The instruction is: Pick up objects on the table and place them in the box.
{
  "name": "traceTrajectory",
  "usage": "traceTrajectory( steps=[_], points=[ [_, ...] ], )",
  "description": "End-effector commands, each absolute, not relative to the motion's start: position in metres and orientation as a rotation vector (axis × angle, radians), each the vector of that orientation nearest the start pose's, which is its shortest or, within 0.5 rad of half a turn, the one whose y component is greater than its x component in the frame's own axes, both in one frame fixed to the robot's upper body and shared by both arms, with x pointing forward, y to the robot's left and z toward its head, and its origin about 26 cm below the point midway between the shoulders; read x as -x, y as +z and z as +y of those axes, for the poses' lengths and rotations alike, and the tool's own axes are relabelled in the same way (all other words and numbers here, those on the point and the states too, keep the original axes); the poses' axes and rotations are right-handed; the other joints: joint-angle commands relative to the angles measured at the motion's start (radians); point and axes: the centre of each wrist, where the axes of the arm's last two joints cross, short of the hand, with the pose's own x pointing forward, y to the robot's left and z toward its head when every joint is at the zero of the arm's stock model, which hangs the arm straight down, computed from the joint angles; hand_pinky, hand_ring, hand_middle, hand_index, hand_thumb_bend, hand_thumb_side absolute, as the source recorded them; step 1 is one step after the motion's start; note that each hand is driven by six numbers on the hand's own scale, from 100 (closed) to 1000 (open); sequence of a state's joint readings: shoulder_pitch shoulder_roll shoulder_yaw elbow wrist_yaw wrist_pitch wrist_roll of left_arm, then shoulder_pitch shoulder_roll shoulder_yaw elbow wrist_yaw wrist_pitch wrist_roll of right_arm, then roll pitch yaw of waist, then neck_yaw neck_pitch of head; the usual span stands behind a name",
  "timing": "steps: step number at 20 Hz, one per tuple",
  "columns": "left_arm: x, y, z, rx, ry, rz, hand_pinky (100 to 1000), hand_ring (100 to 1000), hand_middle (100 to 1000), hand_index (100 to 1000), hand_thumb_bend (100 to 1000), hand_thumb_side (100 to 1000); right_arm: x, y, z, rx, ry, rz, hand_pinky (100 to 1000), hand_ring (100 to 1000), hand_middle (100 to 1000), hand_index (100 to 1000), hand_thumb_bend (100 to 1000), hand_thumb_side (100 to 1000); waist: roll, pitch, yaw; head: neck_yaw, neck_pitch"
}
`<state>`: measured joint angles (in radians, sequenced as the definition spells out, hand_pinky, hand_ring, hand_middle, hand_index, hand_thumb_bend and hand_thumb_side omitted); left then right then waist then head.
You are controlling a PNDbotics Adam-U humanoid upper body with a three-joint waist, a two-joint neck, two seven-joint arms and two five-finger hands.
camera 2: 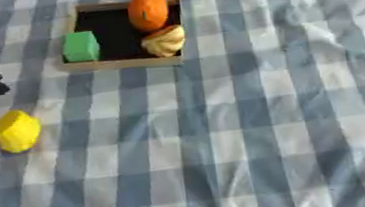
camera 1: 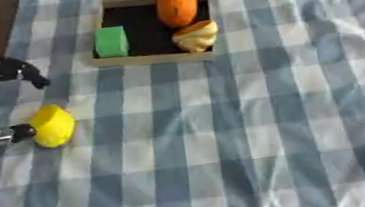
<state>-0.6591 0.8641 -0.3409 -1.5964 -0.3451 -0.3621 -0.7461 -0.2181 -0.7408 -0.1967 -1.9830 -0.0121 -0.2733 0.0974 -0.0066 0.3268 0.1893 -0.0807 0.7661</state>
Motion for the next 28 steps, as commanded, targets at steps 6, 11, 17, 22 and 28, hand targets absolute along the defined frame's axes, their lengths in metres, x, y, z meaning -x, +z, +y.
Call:
traceTrajectory(
  steps=[6, 11, 17, 22, 28],
  points=[
    [-0.377, 0.251, 0.305, -0.528, -2.144, -1.365, 895, 888, 756, 923, 457, 691, -0.275, 0.258, -0.363, 0.573, 0.851, -2.363, 1000, 1000, 488, 913, 100, 470, 0.000, -0.027, 0.000, 0.009, 0.004],
    [-0.381, 0.241, 0.303, -0.518, -2.171, -1.328, 900, 872, 769, 925, 457, 722, -0.275, 0.257, -0.362, 0.565, 0.849, -2.358, 1000, 1000, 487, 912, 100, 459, -0.001, -0.026, -0.002, 0.010, 0.004],
    [-0.386, 0.234, 0.306, -0.528, -2.188, -1.268, 900, 871, 775, 925, 491, 705, -0.276, 0.254, -0.361, 0.547, 0.851, -2.345, 1000, 1000, 484, 912, 100, 470, -0.001, -0.023, -0.002, 0.011, 0.003],
    [-0.391, 0.224, 0.307, -0.530, -2.187, -1.232, 884, 855, 757, 914, 451, 660, -0.276, 0.250, -0.360, 0.537, 0.846, -2.330, 1000, 1000, 482, 913, 100, 470, -0.003, -0.022, -0.004, 0.012, 0.000],
    [-0.392, 0.221, 0.304, -0.521, -2.191, -1.233, 857, 826, 721, 889, 400, 631, -0.276, 0.249, -0.360, 0.529, 0.839, -2.320, 1000, 1000, 480, 914, 100, 470, -0.001, -0.021, -0.007, 0.011, -0.002]
  ],
)
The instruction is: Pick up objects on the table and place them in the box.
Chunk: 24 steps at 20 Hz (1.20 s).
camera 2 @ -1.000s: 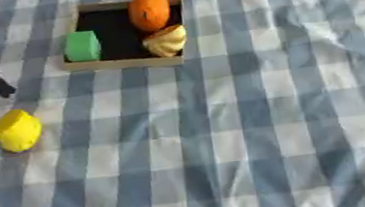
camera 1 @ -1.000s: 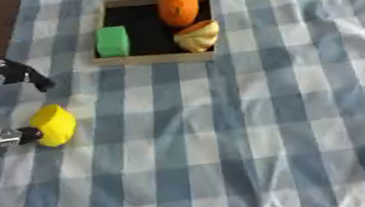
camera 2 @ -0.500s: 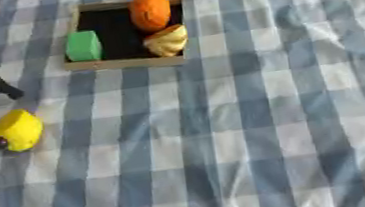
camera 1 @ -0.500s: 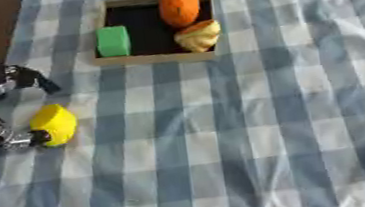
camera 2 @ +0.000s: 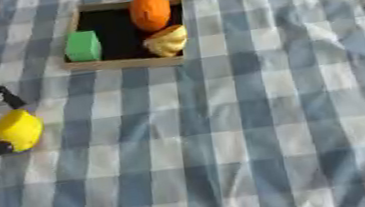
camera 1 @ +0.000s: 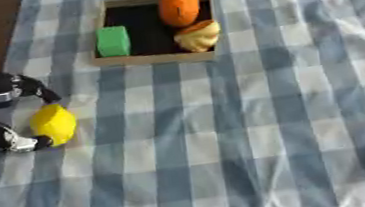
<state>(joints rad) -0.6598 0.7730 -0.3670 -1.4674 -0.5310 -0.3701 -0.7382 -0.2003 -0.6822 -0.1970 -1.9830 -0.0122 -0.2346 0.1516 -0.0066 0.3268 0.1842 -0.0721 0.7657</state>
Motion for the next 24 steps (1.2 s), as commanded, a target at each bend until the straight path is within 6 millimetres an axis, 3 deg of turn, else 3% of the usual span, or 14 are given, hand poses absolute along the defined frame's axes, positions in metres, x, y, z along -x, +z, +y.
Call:
traceTrajectory(
  steps=[1, 7, 11, 16, 18, 24],
  points=[
    [-0.392, 0.220, 0.303, -0.519, -2.190, -1.234, 850, 818, 709, 882, 381, 620, -0.276, 0.248, -0.360, 0.527, 0.838, -2.317, 1000, 1000, 480, 914, 100, 470, -0.001, -0.020, -0.002, 0.003, -0.002],
    [-0.393, 0.217, 0.301, -0.517, -2.183, -1.225, 816, 787, 668, 857, 378, 560, -0.275, 0.246, -0.360, 0.519, 0.829, -2.309, 1000, 1000, 478, 915, 100, 470, -0.001, -0.020, -0.003, 0.003, -0.004],
    [-0.395, 0.213, 0.302, -0.537, -2.192, -1.196, 793, 773, 654, 849, 396, 466, -0.275, 0.245, -0.360, 0.505, 0.829, -2.310, 1000, 1000, 481, 917, 100, 470, -0.002, -0.021, -0.004, 0.004, -0.006],
    [-0.397, 0.205, 0.302, -0.538, -2.204, -1.157, 755, 738, 613, 842, 428, 254, -0.275, 0.243, -0.360, 0.488, 0.825, -2.305, 1000, 1000, 475, 917, 100, 470, -0.002, -0.022, -0.006, 0.005, -0.007],
    [-0.399, 0.203, 0.301, -0.536, -2.204, -1.146, 729, 713, 597, 844, 447, 131, -0.275, 0.241, -0.361, 0.484, 0.825, -2.303, 1000, 1000, 473, 917, 100, 470, -0.001, -0.023, -0.007, 0.004, -0.008],
    [-0.398, 0.206, 0.299, -0.529, -2.196, -1.182, 680, 648, 543, 815, 395, 150, -0.274, 0.239, -0.362, 0.480, 0.821, -2.298, 1000, 1000, 472, 917, 100, 470, -0.001, -0.024, -0.008, 0.002, -0.008]
  ],
)
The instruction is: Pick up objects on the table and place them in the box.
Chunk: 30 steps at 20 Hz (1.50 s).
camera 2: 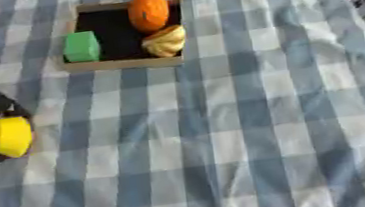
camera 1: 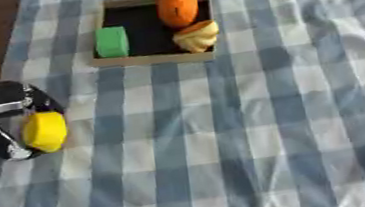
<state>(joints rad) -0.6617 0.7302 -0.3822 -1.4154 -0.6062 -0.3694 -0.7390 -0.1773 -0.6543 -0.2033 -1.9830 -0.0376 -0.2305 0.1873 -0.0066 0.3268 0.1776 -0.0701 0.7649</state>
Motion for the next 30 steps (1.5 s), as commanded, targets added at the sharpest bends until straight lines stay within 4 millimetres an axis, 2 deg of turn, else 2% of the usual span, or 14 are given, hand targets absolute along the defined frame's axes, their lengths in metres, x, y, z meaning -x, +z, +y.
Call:
traceTrajectory(
  steps=[1, 5, 12, 19, 24, 27, 30],
  points=[
    [-0.397, 0.209, 0.298, -0.532, -2.195, -1.203, 672, 642, 539, 808, 363, 158, -0.274, 0.239, -0.362, 0.479, 0.821, -2.295, 1000, 1000, 471, 917, 100, 470, 0.000, -0.024, -0.002, -0.001, -0.007],
    [-0.387, 0.227, 0.290, -0.562, -2.189, -1.310, 649, 623, 526, 781, 256, 166, -0.274, 0.237, -0.362, 0.477, 0.819, -2.285, 1000, 1000, 470, 916, 100, 470, 0.000, -0.024, -0.001, -0.001, -0.006],
    [-0.366, 0.273, 0.272, -0.636, -2.185, -1.531, 619, 603, 503, 743, 100, 202, -0.273, 0.235, -0.362, 0.476, 0.820, -2.274, 1000, 1000, 469, 918, 100, 470, 0.000, -0.025, 0.004, -0.006, -0.005],
    [-0.361, 0.297, 0.258, -0.627, -2.109, -1.687, 588, 578, 479, 696, 100, 213, -0.273, 0.234, -0.363, 0.478, 0.812, -2.269, 1000, 1000, 469, 917, 100, 470, 0.002, -0.027, 0.007, -0.011, -0.006],
    [-0.381, 0.317, 0.230, -0.601, -2.011, -1.835, 590, 579, 478, 691, 100, 205, -0.273, 0.235, -0.364, 0.478, 0.797, -2.281, 1000, 1000, 469, 914, 100, 470, 0.001, -0.036, 0.008, -0.020, -0.005],
    [-0.403, 0.325, 0.212, -0.634, -1.971, -1.867, 600, 582, 497, 695, 100, 185, -0.273, 0.237, -0.363, 0.470, 0.803, -2.297, 1000, 1000, 471, 912, 100, 470, -0.001, -0.039, 0.003, -0.021, -0.004],
    [-0.432, 0.319, 0.199, -0.647, -1.934, -1.848, 595, 580, 494, 691, 100, 185, -0.274, 0.239, -0.362, 0.463, 0.804, -2.318, 1000, 1000, 472, 911, 100, 470, -0.002, -0.038, -0.006, -0.017, -0.010]
  ],
)
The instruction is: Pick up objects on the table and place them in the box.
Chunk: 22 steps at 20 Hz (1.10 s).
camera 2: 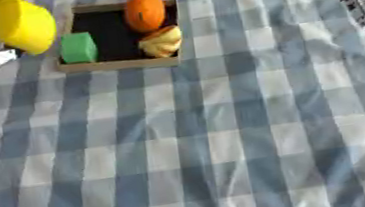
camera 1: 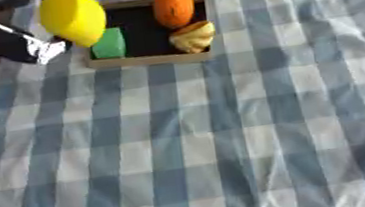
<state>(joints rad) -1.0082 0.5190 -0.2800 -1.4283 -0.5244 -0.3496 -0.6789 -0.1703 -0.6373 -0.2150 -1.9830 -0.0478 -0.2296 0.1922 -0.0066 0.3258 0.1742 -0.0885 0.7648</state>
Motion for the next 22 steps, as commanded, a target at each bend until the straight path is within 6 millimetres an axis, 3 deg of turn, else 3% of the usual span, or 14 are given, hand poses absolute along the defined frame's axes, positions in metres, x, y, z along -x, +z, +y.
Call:
traceTrajectory(
  steps=[1, 7, 16, 19, 22],
  points=[
    [-0.440, 0.316, 0.196, 0.841, 2.487, 2.384, 593, 579, 492, 690, 100, 186, -0.274, 0.240, -0.362, 0.460, 0.806, -2.323, 1000, 1000, 472, 911, 100, 470, -0.003, -0.036, -0.007, 0.005, -0.012],
    [-0.475, 0.295, 0.186, 0.916, 2.495, 2.447, 593, 580, 491, 683, 100, 178, -0.275, 0.241, -0.360, 0.449, 0.811, -2.343, 1000, 1000, 471, 910, 100, 470, -0.007, -0.023, -0.032, 0.021, -0.030],
    [-0.497, 0.267, 0.178, 1.035, 2.525, 2.463, 610, 597, 505, 689, 100, 177, -0.277, 0.242, -0.357, 0.437, 0.813, -2.352, 1000, 1000, 468, 910, 100, 470, -0.011, -0.001, -0.053, 0.037, -0.051],
    [-0.500, 0.259, 0.176, 1.023, 2.520, 2.506, 639, 635, 546, 723, 100, 178, -0.277, 0.242, -0.357, 0.435, 0.810, -2.348, 1000, 1000, 467, 911, 100, 470, -0.011, 0.005, -0.057, 0.038, -0.055],
    [-0.502, 0.255, 0.175, 1.010, 2.498, 2.561, 711, 730, 635, 794, 100, 170, -0.277, 0.241, -0.357, 0.433, 0.807, -2.344, 1000, 1000, 466, 911, 100, 470, -0.010, 0.009, -0.060, 0.040, -0.058]
  ],
)
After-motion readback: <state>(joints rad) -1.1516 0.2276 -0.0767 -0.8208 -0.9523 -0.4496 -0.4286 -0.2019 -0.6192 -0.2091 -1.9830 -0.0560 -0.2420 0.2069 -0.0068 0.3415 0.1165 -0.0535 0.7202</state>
